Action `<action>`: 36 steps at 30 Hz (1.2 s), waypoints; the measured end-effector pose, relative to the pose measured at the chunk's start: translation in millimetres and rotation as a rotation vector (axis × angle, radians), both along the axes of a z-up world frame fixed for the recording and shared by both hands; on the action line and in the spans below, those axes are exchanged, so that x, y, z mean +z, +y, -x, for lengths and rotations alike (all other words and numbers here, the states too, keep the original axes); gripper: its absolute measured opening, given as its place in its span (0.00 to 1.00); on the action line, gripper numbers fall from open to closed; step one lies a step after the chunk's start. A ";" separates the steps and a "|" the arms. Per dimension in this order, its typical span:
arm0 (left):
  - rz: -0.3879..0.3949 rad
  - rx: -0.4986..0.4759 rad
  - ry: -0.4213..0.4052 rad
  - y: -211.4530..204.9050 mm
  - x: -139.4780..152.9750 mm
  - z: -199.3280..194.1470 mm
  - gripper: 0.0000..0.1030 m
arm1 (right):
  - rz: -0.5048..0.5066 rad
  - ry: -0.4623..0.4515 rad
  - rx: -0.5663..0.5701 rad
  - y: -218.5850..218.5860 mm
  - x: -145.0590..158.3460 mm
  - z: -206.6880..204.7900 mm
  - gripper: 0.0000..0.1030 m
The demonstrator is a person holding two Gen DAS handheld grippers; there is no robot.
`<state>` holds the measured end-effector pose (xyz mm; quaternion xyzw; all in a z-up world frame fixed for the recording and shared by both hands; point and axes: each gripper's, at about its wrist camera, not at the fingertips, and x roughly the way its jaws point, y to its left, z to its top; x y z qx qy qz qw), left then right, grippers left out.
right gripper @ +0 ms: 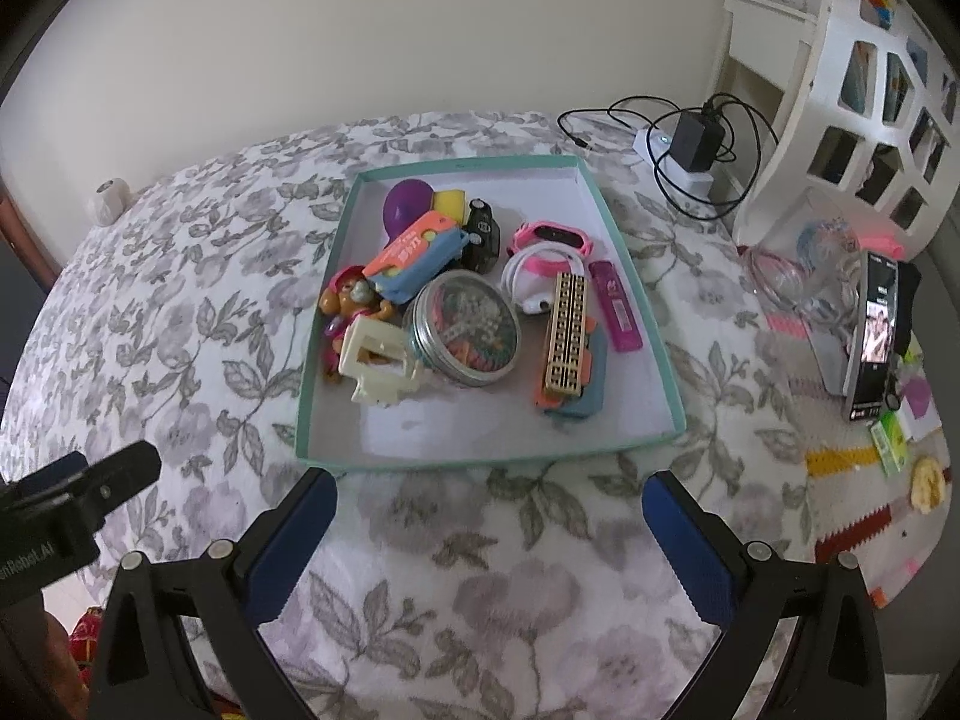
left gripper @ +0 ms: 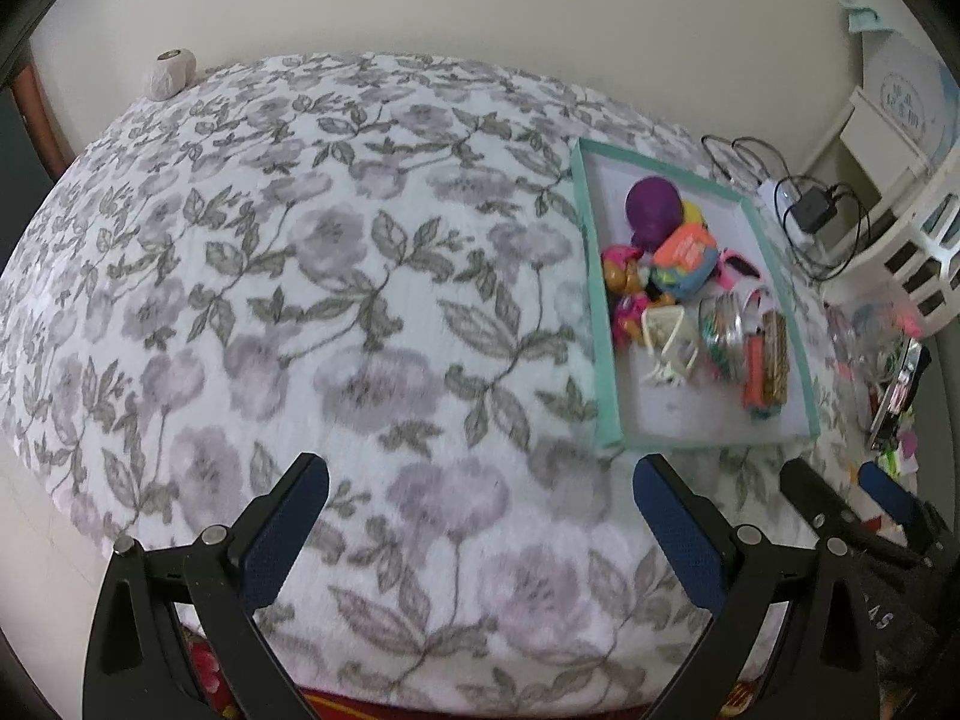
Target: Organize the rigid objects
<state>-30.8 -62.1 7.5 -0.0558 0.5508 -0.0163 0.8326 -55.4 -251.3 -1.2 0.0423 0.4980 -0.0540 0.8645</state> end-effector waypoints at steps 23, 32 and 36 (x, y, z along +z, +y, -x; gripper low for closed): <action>0.013 0.024 0.028 10.8 -1.0 9.6 0.98 | -0.016 -0.035 -0.017 0.8 7.6 17.7 1.00; -0.004 0.019 0.026 8.4 -1.1 9.4 0.98 | -0.027 -0.026 -0.012 0.7 5.4 15.7 1.00; 0.009 0.008 0.035 7.6 -2.1 8.0 0.98 | -0.025 -0.025 -0.003 1.6 4.8 14.8 1.00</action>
